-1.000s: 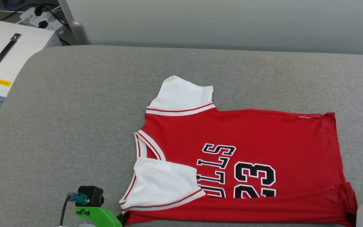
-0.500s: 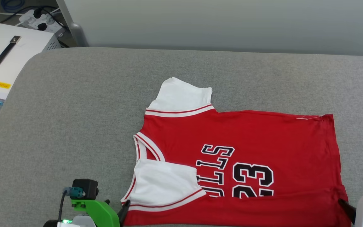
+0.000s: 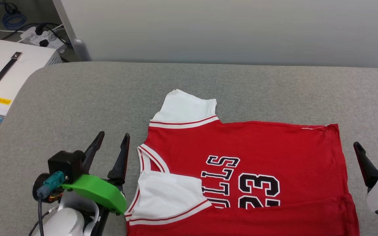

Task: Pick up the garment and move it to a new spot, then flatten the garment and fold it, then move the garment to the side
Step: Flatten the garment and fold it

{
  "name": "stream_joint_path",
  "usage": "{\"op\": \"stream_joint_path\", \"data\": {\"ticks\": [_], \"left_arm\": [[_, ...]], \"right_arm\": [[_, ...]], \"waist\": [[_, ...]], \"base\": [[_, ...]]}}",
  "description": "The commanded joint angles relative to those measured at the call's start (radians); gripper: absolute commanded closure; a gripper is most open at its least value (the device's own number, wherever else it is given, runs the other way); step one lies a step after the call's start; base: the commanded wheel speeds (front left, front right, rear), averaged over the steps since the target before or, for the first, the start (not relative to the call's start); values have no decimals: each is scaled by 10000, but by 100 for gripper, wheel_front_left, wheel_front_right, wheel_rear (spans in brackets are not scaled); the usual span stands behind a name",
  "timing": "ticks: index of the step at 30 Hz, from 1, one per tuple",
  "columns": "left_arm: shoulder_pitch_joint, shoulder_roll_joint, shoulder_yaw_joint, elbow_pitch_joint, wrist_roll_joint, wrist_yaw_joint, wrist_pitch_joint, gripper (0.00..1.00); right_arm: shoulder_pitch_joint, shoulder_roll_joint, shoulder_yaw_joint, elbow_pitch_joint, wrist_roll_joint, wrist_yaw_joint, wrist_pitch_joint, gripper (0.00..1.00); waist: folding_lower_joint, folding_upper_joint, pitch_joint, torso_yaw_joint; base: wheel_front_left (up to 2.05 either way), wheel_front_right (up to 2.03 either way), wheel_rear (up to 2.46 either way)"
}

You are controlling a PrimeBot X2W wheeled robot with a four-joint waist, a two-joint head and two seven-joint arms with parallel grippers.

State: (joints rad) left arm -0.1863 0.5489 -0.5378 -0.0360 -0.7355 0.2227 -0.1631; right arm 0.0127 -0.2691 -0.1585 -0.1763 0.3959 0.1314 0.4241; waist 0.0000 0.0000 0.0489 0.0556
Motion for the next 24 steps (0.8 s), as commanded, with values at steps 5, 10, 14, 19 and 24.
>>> {"op": "stream_joint_path", "data": {"ticks": [5,10,14,19,24], "left_arm": [[-71,-501,284,-136,506,-187,-858,0],[95,-894,576,-99,1118,-383,-976,0],[94,-1257,1035,-88,1604,-796,-983,0],[-556,-1183,1072,266,1763,-1342,-895,0],[-2245,-870,904,635,1591,-2005,434,0]], "right_arm": [[-55,233,206,-109,-238,-7,-1727,0],[21,469,408,-20,-430,-7,-2894,0],[-115,570,587,99,-595,-7,-3482,0],[-343,592,689,8,-726,-7,-3692,0],[-636,651,762,-340,-899,-7,-3708,0]], "waist": [[0,0,58,-63],[0,0,244,-143],[0,0,574,-302],[0,0,1085,-517],[0,0,1830,-826]], "base": [[0,0,0],[0,0,0],[0,0,0],[0,0,0],[0,0,0]]}}
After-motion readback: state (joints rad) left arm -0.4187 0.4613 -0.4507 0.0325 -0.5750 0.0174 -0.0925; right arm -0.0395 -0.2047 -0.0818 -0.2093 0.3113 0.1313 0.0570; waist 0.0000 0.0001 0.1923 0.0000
